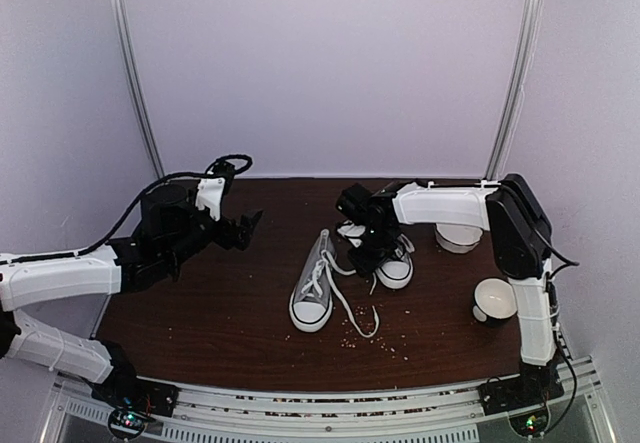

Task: Tie the shoes
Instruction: Pick up the half-tied shoelace from the center of the board.

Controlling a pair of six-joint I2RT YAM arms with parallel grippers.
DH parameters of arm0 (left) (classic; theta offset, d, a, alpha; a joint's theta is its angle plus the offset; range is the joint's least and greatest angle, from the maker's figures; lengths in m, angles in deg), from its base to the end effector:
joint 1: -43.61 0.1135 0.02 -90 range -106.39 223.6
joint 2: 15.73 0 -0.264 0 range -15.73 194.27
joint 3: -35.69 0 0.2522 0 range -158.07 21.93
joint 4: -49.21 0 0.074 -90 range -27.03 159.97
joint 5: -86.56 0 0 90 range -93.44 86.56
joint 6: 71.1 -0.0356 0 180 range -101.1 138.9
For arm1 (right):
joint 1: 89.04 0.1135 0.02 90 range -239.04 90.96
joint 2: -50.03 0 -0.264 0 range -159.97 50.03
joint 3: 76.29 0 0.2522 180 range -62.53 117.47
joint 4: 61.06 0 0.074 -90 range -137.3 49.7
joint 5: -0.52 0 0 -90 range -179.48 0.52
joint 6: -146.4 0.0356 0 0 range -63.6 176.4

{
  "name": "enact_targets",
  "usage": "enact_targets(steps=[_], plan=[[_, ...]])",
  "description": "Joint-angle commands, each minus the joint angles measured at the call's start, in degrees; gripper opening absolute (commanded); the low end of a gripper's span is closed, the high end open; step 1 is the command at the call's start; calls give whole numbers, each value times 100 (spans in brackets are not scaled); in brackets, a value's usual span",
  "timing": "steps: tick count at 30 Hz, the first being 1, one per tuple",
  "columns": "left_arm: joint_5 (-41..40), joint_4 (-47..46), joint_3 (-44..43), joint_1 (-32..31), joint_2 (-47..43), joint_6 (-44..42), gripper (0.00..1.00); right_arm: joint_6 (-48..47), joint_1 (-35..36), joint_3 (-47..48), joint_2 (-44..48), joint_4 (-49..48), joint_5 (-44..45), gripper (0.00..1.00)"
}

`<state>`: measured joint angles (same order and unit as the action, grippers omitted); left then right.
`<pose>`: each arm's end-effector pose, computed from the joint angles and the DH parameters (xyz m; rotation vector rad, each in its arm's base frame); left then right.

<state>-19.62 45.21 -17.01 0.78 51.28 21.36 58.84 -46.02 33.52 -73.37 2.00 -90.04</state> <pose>0.2031 -0.1747 0.2748 0.4073 1.7072 -0.3313 0.3184 0.2976 0.1680 -1.0165 2.7447 0.1455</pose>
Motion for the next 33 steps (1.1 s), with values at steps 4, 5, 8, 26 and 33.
enact_targets(steps=[4, 5, 8, 26, 33], plan=[[-102, -378, -26, 3, 13, -233, 98, -400, -55, 402, -490, 329, 262, 40], [-75, -402, -5, 3, 7, -255, 98, -458, -71, 435, -536, 344, 195, 38], [-65, -366, 9, 3, 23, -255, 98, -637, -117, 692, -759, 689, -168, 30], [1961, 114, -437, 11, 561, -617, 79, -17, -54, -110, 1892, -1187, -2585, 0], [3478, -509, -752, 96, 1686, -164, 75, 1696, 153, -2097, 2917, -3912, -3425, 0]])
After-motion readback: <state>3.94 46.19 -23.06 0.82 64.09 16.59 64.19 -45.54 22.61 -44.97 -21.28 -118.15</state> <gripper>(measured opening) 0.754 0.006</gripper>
